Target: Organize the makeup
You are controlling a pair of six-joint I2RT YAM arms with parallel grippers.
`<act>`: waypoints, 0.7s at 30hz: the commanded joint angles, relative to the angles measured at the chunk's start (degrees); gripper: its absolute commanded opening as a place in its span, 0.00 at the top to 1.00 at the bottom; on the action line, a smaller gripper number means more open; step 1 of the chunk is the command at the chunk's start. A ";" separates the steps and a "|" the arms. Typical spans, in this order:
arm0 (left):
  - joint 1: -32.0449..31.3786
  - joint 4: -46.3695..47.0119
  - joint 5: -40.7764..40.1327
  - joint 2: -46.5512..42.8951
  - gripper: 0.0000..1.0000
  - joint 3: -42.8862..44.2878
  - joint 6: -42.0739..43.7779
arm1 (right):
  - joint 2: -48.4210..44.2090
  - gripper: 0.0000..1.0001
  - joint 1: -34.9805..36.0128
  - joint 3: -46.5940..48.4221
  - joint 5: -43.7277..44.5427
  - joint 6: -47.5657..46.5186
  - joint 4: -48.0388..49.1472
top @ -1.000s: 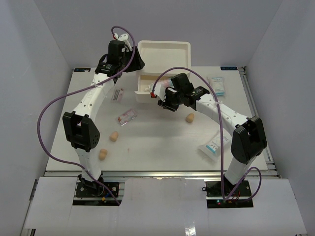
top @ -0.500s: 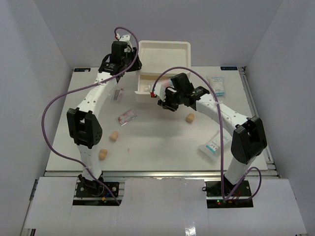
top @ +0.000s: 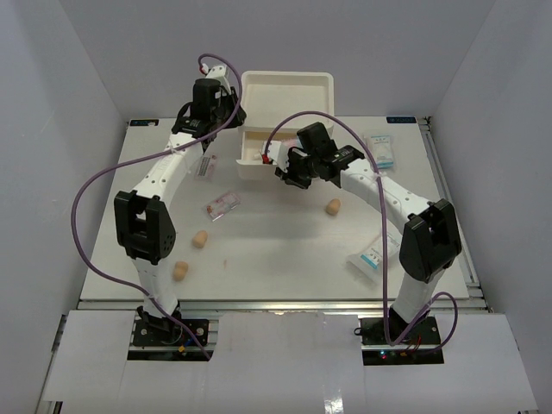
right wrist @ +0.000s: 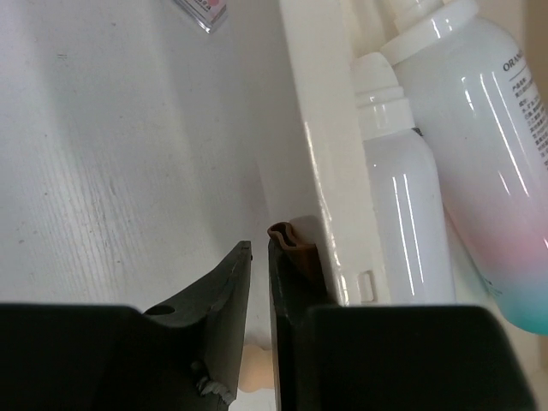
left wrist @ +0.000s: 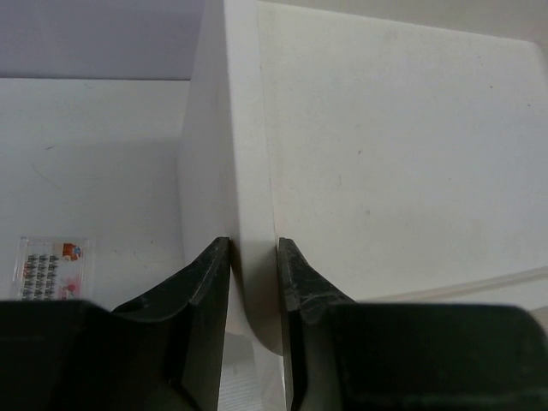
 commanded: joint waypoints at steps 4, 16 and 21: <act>-1.75 -4.95 7.02 -7.31 0.67 -10.09 0.72 | 5.14 0.80 -4.18 8.82 7.00 3.12 13.04; -1.93 -4.33 8.68 -7.23 0.67 -10.62 -0.27 | 8.30 0.76 -4.36 10.75 10.36 5.49 21.30; -1.93 -4.33 8.66 -7.17 0.67 -10.33 -0.91 | 6.21 0.68 -4.68 8.06 10.74 6.92 22.55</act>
